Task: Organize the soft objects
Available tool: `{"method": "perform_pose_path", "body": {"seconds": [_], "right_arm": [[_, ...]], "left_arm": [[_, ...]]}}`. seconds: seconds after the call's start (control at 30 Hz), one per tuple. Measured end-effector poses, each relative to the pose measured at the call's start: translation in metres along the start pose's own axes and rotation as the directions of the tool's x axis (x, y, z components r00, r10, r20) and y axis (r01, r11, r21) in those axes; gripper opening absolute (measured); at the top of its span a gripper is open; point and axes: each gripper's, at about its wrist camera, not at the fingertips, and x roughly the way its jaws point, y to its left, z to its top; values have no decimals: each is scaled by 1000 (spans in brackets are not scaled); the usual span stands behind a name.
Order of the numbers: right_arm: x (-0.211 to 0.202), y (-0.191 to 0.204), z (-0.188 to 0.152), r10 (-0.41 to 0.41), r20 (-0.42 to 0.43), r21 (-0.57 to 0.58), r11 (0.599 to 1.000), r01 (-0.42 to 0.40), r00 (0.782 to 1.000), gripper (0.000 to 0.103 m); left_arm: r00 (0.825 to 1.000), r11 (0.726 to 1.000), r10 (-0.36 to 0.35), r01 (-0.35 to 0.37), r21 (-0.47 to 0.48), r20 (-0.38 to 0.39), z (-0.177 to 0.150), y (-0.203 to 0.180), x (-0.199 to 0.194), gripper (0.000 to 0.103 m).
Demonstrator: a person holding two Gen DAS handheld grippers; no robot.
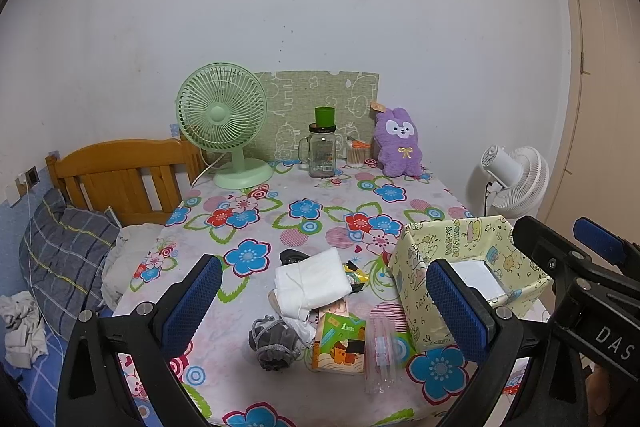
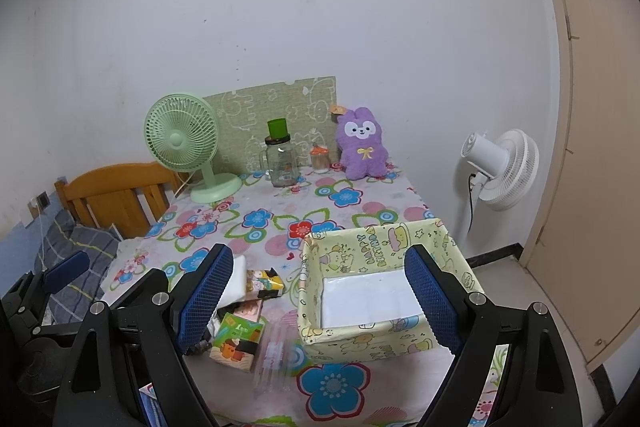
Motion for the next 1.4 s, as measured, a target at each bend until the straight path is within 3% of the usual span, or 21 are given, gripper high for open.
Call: {"method": "perform_pose_path", "body": {"seconds": [1.4], "right_arm": [[-3,-1,-1,-7,22,4,1000,7,1000,90]], "left_arm": [[1000,1000,-1,1,-3,2,2,1,0,103]]}}
